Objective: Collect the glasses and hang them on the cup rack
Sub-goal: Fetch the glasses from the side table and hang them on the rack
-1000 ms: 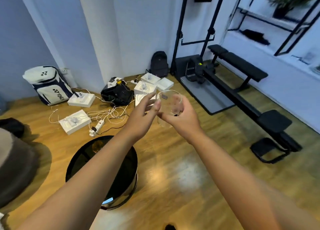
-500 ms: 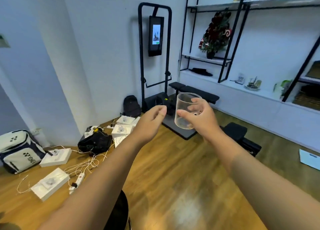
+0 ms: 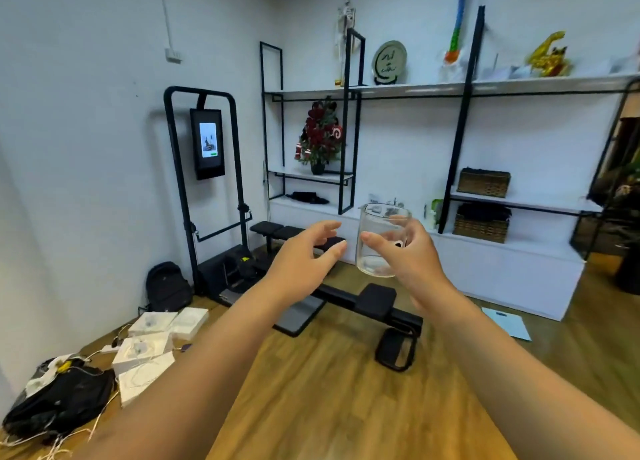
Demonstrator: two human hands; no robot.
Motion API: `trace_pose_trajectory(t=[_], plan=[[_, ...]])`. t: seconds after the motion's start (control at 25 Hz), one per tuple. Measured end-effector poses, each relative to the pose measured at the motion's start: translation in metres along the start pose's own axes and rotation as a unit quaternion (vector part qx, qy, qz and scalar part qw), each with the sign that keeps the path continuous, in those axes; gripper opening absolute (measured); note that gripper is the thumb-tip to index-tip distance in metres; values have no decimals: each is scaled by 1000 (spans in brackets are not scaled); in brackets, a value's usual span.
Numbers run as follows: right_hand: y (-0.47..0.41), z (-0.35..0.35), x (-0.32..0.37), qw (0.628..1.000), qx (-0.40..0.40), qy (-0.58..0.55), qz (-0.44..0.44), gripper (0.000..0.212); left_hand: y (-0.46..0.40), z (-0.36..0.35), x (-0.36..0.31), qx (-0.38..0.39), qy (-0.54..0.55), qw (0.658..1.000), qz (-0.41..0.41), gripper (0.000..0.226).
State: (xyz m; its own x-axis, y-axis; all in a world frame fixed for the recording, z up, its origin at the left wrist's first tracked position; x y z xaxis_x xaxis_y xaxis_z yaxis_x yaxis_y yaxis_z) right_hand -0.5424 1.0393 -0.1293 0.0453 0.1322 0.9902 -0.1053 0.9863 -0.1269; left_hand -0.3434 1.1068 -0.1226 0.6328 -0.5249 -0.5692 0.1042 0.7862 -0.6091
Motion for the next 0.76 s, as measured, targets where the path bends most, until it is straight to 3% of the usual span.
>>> trace_pose_trajectory(t=[0.36, 0.6, 0.76], plan=[[-49, 187, 5, 999, -44, 25, -2, 65, -98, -143, -76, 20, 15, 998, -63, 52], [-65, 272, 1, 997, -66, 28, 1, 78, -148, -224, -105, 36, 40, 994, -89, 51], [-86, 320, -11, 995, -99, 32, -3, 70, -180, -271, -103, 60, 60, 992, -96, 52]])
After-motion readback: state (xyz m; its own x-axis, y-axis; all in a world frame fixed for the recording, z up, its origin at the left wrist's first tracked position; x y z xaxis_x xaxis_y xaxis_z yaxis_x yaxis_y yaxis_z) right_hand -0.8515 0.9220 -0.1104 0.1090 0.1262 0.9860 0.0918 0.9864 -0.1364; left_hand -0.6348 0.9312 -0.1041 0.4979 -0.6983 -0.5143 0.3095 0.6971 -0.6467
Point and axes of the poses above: each hand's wrist, its own y-axis away from the middle knuckle, its own z-axis out of the back of the hand, x = y × z, the point moved 2 cm from there along -y, towards the middle knuckle, and after that the axes turned 14 degrees about -z, right-handed, at the moved point
